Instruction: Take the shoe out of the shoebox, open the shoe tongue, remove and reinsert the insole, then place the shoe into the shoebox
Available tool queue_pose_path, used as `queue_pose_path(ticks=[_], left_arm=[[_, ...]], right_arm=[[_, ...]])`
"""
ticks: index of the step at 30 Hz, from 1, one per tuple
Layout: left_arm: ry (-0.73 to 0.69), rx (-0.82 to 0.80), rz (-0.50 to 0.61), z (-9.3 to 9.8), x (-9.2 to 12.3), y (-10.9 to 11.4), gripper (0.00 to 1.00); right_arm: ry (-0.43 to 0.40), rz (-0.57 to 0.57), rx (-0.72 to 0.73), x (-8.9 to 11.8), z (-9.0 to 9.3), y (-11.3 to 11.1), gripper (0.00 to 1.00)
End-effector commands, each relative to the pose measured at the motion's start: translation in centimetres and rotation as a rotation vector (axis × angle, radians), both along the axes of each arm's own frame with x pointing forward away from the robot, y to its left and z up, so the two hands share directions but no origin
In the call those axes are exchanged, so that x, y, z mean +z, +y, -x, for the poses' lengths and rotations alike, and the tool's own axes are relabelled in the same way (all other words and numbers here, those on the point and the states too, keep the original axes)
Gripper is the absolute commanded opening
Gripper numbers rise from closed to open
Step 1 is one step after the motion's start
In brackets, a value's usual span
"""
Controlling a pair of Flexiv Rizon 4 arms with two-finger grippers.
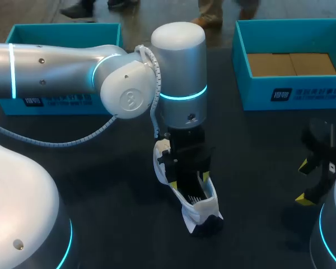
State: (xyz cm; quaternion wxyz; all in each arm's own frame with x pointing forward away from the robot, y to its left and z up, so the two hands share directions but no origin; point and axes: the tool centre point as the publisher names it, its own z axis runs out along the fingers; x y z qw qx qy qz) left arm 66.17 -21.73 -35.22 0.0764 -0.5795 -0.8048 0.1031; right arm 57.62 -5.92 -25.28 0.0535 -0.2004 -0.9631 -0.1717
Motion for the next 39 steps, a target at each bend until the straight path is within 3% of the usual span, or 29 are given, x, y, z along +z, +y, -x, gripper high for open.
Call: queue_pose_path(ticks=[1, 20, 31, 39], left_arm=[[-0.005, 0.006, 0.003, -0.1, 0.0, 0.4, 0.93], [0.017, 0.046, 0.064, -0.1, 0.9, 1.5, 0.98], [-0.004, 0.033, 0.101, 0.2, 0.6, 0.8, 1.00], [-0.010, 0.053, 0.075, -1.4, 0.0, 1.1, 1.00]], right_arm=[[-0.004, 0.001, -0.002, -0.1, 0.3, 0.0, 1.00], [-0.004, 0.001, -0.002, -0.1, 0.3, 0.0, 1.00], [-0.004, 0.001, -0.002, -0.1, 0.3, 0.0, 1.00], [-0.004, 0.001, -0.002, -0.1, 0.3, 0.0, 1.00]])
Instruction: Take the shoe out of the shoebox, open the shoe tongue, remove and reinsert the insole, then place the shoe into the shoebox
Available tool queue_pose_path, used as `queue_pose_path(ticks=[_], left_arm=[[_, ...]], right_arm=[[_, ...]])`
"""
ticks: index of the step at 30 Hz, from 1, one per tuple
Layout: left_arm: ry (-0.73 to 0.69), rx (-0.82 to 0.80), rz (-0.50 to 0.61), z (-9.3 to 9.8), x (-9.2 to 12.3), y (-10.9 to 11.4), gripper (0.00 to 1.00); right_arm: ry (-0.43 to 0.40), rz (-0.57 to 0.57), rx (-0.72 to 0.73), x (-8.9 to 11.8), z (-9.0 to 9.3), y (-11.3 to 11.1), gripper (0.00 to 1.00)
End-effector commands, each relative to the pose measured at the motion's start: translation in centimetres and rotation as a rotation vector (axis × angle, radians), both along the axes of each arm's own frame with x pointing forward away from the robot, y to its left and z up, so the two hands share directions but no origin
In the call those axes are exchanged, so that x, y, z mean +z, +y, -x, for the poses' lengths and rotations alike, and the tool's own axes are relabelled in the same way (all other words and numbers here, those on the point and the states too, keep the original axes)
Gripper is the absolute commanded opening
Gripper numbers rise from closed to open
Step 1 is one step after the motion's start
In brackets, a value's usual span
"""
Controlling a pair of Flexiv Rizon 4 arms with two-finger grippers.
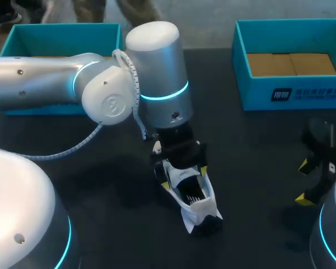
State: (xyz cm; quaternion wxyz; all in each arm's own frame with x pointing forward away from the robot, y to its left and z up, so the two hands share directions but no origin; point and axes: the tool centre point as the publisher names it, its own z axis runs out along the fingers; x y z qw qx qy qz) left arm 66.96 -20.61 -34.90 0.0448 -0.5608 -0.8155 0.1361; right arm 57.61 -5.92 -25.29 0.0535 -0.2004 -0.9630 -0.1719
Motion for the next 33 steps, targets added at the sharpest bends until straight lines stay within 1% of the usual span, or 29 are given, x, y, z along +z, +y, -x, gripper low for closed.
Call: queue_pose_path(ticks=[1, 15, 18, 22, 23, 24, 25, 26, 27, 28, 29, 31, 33], left_arm=[[0.001, 0.004, -0.012, -1.0, -0.2, 0.0, 1.00], [-0.041, 0.053, -0.019, -3.3, 1.5, 1.2, 1.00], [-0.055, 0.061, -0.016, -3.7, 2.3, 1.5, 0.95], [-0.082, 0.056, -0.004, -3.8, 3.7, 1.6, 0.91], [-0.090, 0.054, 0.000, -3.8, 4.0, 1.6, 0.89], [-0.094, 0.054, 0.004, -3.7, 4.4, 1.5, 0.84], [-0.096, 0.052, 0.011, -3.7, 4.7, 1.5, 0.75], [-0.096, 0.051, 0.016, -3.6, 5.1, 1.4, 0.63], [-0.100, 0.050, 0.019, -3.6, 5.3, 1.4, 0.55], [-0.103, 0.048, 0.019, -3.5, 5.5, 1.3, 0.49], [-0.106, 0.045, 0.020, -3.4, 5.8, 1.3, 0.46], [-0.110, 0.042, 0.022, -3.4, 6.2, 1.4, 0.44], [-0.112, 0.038, 0.023, -3.3, 6.6, 1.4, 0.38]], right_arm=[[-0.004, 0.001, -0.002, -0.1, 0.3, 0.0, 1.00], [-0.004, 0.001, -0.002, -0.1, 0.3, 0.0, 1.00], [-0.004, 0.001, -0.002, -0.1, 0.3, 0.0, 1.00], [-0.004, 0.001, -0.002, -0.1, 0.3, 0.0, 1.00], [-0.004, 0.001, -0.002, -0.1, 0.3, 0.0, 1.00], [-0.004, 0.001, -0.002, -0.1, 0.3, 0.0, 1.00], [-0.004, 0.001, -0.002, -0.1, 0.3, 0.0, 1.00], [-0.004, 0.001, -0.002, -0.1, 0.3, 0.0, 1.00], [-0.004, 0.001, -0.002, -0.1, 0.3, 0.0, 1.00], [-0.004, 0.001, -0.002, -0.1, 0.3, 0.0, 1.00], [-0.004, 0.001, -0.002, -0.1, 0.3, 0.0, 1.00], [-0.004, 0.001, -0.002, -0.1, 0.3, 0.0, 1.00], [-0.004, 0.001, -0.002, -0.1, 0.3, 0.0, 1.00]])
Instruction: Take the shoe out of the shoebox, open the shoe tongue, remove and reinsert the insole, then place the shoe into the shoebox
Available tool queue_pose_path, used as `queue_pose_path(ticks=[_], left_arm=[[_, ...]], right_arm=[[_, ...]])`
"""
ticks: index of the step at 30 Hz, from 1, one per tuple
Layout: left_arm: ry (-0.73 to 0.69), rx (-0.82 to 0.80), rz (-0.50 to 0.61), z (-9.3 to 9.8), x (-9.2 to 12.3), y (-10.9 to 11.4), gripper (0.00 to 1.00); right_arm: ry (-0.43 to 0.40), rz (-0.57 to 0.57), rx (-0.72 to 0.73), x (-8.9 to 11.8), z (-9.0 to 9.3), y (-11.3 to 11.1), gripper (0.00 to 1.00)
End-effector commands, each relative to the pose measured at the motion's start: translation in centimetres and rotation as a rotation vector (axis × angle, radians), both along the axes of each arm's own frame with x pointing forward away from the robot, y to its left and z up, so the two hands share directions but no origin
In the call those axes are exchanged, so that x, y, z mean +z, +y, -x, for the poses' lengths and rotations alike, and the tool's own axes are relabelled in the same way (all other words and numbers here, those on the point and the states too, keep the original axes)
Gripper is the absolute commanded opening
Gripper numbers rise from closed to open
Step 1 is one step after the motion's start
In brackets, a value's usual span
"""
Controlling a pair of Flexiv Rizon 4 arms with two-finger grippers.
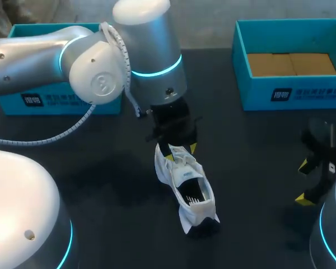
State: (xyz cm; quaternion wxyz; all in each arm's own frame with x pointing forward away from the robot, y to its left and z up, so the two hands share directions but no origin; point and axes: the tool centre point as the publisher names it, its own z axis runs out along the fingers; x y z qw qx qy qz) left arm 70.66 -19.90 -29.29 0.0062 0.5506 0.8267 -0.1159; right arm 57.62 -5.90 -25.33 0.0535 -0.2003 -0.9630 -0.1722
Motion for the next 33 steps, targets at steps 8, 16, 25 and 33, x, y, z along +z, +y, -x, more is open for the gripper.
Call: queue_pose_path(ticks=[8, 16, 25, 33], left_arm=[[-0.001, -0.011, 0.005, 0.1, 2.1, 0.7, 0.30], [0.024, -0.050, -0.036, 1.2, 1.0, 0.0, 0.26], [0.054, -0.064, -0.069, 1.8, -1.5, -0.8, 0.22], [0.077, -0.083, -0.094, 2.9, -3.7, -1.7, 0.22]], right_arm=[[-0.004, 0.002, -0.002, -0.1, 0.3, 0.0, 1.00], [-0.004, 0.002, -0.002, -0.1, 0.3, 0.0, 1.00], [-0.004, 0.002, -0.002, -0.1, 0.3, 0.0, 1.00], [-0.004, 0.002, -0.002, -0.1, 0.3, 0.0, 1.00]])
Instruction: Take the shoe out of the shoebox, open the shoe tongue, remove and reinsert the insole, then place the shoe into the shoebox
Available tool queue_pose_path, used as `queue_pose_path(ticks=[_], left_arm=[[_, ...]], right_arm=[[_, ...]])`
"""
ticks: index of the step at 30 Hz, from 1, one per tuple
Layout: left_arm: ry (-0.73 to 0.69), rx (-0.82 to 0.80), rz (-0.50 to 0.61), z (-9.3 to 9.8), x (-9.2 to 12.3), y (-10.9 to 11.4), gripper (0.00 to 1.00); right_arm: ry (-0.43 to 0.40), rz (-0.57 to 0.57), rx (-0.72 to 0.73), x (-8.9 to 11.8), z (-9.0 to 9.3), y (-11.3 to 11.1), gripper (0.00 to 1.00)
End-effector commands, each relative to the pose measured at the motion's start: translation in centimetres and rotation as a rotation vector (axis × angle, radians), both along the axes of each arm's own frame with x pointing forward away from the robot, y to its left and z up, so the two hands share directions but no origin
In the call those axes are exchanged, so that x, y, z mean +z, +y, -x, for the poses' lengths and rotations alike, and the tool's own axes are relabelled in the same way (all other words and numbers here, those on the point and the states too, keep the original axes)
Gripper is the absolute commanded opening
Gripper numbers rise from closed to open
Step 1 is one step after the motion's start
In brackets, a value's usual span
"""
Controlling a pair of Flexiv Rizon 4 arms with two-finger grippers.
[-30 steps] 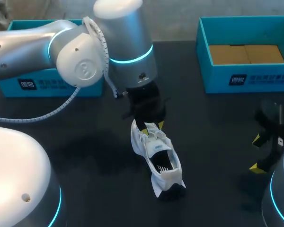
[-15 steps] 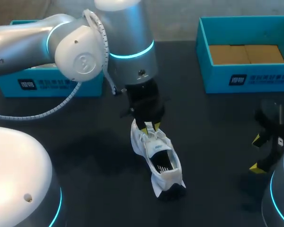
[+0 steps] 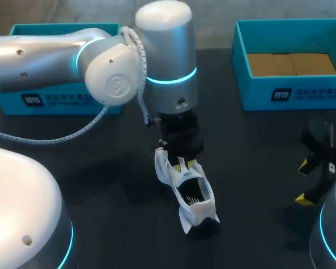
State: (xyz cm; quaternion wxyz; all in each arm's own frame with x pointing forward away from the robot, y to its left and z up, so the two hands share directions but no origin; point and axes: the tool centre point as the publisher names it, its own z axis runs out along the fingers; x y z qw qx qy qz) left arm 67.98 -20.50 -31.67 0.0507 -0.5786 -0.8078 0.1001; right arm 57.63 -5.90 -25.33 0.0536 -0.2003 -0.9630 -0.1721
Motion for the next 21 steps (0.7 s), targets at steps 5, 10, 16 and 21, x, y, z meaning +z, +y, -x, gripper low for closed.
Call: queue_pose_path(ticks=[5, 10, 16, 21], left_arm=[[0.022, -0.011, -0.021, 1.1, -2.9, -1.7, 0.22], [0.029, -0.018, -0.030, 1.7, -3.5, -1.8, 0.24], [-0.002, -0.006, 0.007, 1.1, -1.3, -1.5, 0.25], [-0.004, 0.000, 0.004, 1.1, -1.7, -1.4, 0.25]], right_arm=[[-0.004, 0.001, -0.002, -0.1, 0.3, 0.0, 1.00], [-0.004, 0.001, -0.002, -0.1, 0.3, 0.0, 1.00], [-0.004, 0.001, -0.002, -0.1, 0.3, 0.0, 1.00], [-0.004, 0.001, -0.002, -0.1, 0.3, 0.0, 1.00]])
